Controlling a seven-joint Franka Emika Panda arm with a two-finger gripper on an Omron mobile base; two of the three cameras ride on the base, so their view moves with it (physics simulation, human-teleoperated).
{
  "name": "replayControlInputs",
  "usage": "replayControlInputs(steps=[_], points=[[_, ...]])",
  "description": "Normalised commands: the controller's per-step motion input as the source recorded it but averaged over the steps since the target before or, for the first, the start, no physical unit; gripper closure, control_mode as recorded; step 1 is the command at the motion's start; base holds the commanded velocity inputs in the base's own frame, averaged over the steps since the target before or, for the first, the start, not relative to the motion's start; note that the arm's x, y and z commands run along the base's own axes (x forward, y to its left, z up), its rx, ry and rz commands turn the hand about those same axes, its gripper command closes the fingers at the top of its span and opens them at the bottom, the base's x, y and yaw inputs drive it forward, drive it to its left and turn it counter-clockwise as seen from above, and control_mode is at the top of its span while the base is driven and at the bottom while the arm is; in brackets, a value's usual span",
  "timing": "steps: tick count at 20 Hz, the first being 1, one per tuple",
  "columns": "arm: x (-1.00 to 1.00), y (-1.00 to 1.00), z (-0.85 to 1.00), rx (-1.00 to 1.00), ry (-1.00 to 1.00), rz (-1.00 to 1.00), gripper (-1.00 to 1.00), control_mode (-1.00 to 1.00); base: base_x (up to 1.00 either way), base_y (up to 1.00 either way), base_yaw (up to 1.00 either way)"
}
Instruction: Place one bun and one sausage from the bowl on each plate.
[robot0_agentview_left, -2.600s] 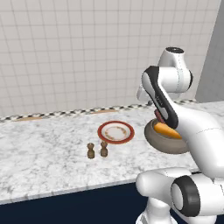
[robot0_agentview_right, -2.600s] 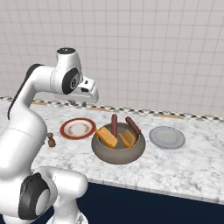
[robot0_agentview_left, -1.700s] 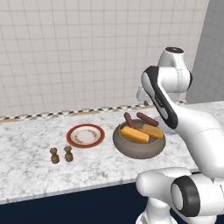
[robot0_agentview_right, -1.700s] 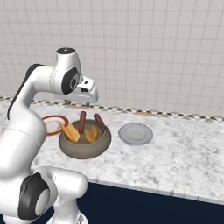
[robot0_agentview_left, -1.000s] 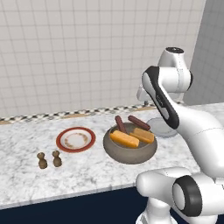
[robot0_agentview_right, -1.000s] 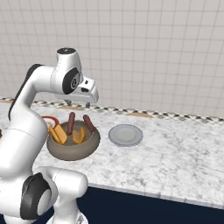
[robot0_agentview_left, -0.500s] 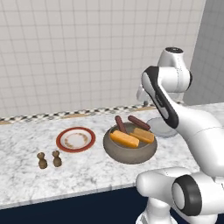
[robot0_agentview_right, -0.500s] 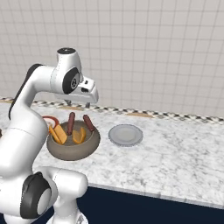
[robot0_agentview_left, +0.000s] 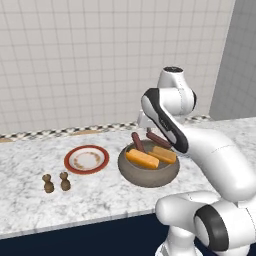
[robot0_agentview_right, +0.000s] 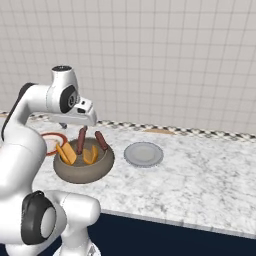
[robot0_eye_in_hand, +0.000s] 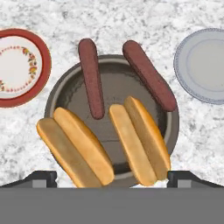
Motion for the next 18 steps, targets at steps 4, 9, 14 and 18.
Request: replayControlInputs(steps=[4, 9, 14, 18], points=[[0.09, 0.39, -0.39, -0.07, 0.02, 0.01, -1.00, -1.00, 0.00, 0.00, 0.00], [0.63, -0.13, -0.32, -0.07, -0.01, 0.00, -1.00, -1.00, 0.00, 0.00, 0.00], [0.53, -0.42, -0.15, -0.02, 0.00, 0.00, -1.00, -1.00, 0.00, 0.00, 0.00], [0.44, -0.37, -0.18, 0.00, 0.00, 0.00, -1.00, -1.00, 0.00, 0.00, 0.00]])
